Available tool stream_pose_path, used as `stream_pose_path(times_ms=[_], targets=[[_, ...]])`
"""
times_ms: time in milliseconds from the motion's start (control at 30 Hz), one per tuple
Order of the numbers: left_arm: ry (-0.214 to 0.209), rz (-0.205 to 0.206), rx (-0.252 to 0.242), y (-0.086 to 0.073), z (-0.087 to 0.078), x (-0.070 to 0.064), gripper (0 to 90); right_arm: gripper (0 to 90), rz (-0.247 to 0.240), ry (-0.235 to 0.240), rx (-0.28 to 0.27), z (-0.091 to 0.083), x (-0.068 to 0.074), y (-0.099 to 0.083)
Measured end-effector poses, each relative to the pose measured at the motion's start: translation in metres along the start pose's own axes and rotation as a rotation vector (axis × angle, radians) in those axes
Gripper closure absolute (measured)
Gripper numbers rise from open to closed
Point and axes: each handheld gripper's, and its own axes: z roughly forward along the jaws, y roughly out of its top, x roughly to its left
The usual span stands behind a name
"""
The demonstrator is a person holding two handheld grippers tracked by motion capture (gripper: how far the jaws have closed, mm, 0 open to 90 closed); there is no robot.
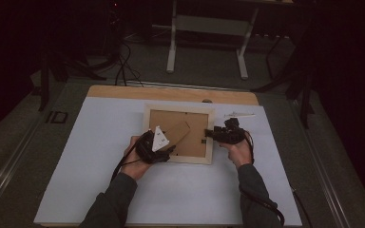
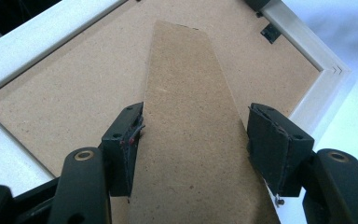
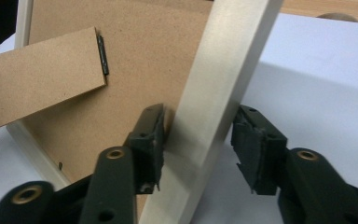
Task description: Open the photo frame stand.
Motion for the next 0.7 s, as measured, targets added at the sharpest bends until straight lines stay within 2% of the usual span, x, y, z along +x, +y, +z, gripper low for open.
stream_pose_path(times_ms=[233, 400, 433, 467, 500, 567, 600, 633, 667, 700], targets=[[0.001, 0.003, -0.002, -0.001, 0.0, 0.0, 40.1, 56.0, 0.016, 0.006, -0.004, -0.001, -0.001, -0.001], [-0.014, -0.039, -0.015, -0.003, 0.0, 0.001, 40.0, 56.5, 0.027, 0.005, -0.021, -0.001, 0.0, -0.004], [-0.021, -0.056, -0.021, -0.003, 0.0, 0.003, 40.1, 56.6, 0.03, 0.006, -0.022, -0.001, 0.0, -0.004], [-0.04, -0.108, -0.046, -0.003, -0.002, 0.006, 40.4, 56.5, 0.031, 0.006, -0.025, -0.001, 0.0, -0.004], [-0.04, -0.108, -0.046, -0.003, -0.002, 0.006, 40.3, 56.5, 0.031, 0.006, -0.026, -0.001, 0.0, -0.004], [-0.063, -0.17, -0.065, -0.002, -0.003, 0.01, 40.5, 56.4, 0.031, 0.009, -0.028, -0.001, -0.001, -0.005], [-0.069, -0.186, -0.062, -0.002, -0.003, 0.011, 40.5, 56.4, 0.031, 0.009, -0.028, -0.001, -0.001, -0.005], [-0.088, -0.24, -0.047, -0.004, -0.001, 0.015, 40.5, 56.4, 0.037, 0.009, -0.029, -0.001, -0.001, -0.006], [-0.088, -0.24, -0.047, -0.004, -0.001, 0.015, 40.7, 56.4, 0.037, 0.009, -0.03, -0.001, -0.001, -0.006], [-0.11, -0.273, -0.046, -0.005, 0.0, 0.018, 40.7, 56.4, 0.037, 0.009, -0.03, -0.001, -0.001, -0.006]])
